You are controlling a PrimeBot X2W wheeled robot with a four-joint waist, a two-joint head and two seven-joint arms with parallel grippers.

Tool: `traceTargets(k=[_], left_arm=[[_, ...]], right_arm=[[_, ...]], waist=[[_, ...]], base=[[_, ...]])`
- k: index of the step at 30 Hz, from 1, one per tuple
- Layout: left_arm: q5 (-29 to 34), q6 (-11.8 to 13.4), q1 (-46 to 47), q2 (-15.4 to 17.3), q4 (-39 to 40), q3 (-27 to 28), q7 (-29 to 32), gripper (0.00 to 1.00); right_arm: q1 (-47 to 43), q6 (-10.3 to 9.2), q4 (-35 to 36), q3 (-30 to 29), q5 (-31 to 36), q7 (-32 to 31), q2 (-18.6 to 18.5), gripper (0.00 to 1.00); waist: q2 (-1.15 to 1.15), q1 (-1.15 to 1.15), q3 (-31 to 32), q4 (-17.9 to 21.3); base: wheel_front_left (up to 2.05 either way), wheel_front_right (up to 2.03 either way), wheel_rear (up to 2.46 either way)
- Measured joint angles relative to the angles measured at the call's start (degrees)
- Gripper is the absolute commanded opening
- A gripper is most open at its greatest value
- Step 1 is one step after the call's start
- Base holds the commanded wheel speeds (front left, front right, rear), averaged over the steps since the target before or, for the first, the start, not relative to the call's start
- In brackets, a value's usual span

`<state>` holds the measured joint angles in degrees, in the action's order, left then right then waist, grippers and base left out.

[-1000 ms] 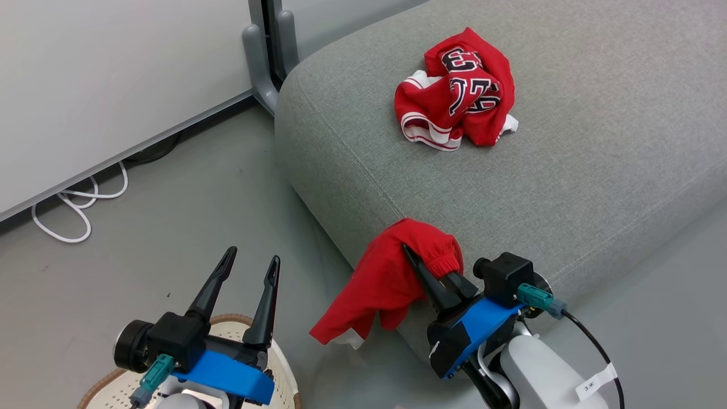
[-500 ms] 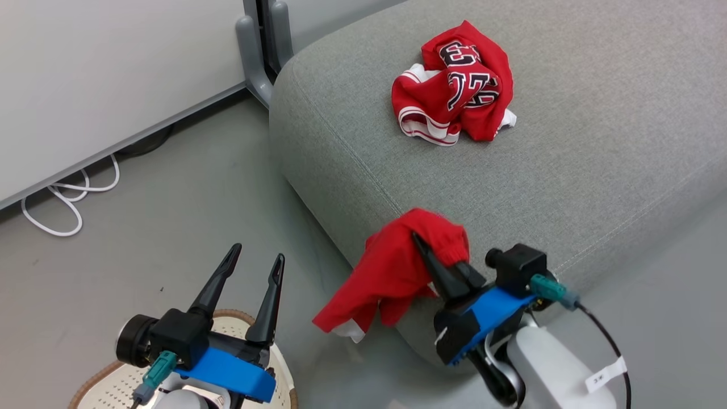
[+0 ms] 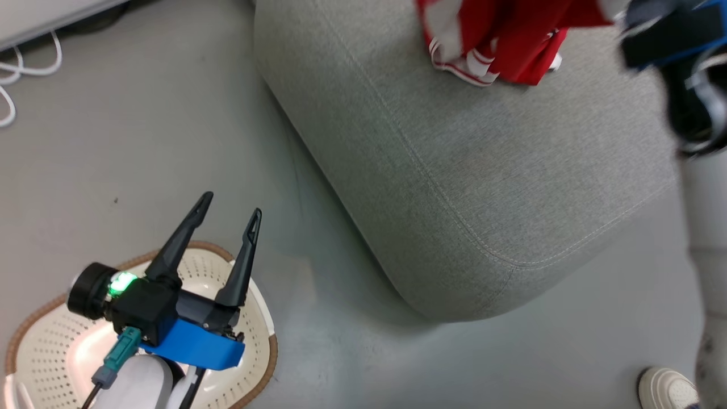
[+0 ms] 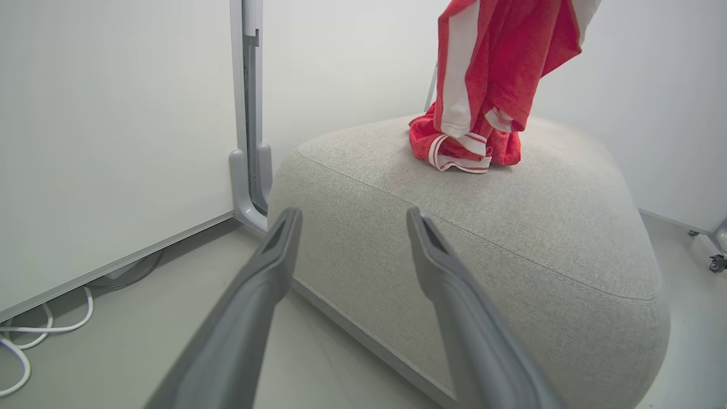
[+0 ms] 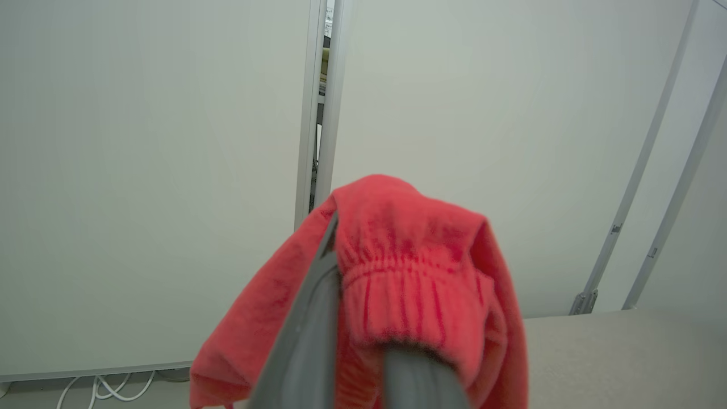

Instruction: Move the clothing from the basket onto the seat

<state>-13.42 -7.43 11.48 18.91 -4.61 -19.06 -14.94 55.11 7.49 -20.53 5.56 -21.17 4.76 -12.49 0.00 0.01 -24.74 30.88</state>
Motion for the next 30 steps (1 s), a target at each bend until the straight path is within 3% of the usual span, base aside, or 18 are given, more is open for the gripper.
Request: traceTargets(k=[10,19,30], left_arm=[[0.8,0.0,4.0,4.3,7.2,-0.6,2.0,1.0],[1.5,0.0,7.1,6.0,11.8,-0.9,2.8,1.0],[2.0,0.4,8.3,6.3,12.0,-1.6,3.0,1.0]], right_arm=[[11.3,0.0,-1.6,-15.3,1.3,-0.9,-6.3,0.0],[10.7,0.0,-14.0,-19.2,4.6,2.9,-3.2,0.0],[8.2,-0.01,-31.0,-19.8,6.7,8.0,-0.6,0.03]], waist=[[0.0,0.0,-9.5,-1.6],[0.0,0.0,-15.9,-4.1],[0.0,0.0,-18.1,-6.3]], base=[[0.0,0.0,0.0],[0.0,0.0,0.0],[0.0,0.0,0.0]])
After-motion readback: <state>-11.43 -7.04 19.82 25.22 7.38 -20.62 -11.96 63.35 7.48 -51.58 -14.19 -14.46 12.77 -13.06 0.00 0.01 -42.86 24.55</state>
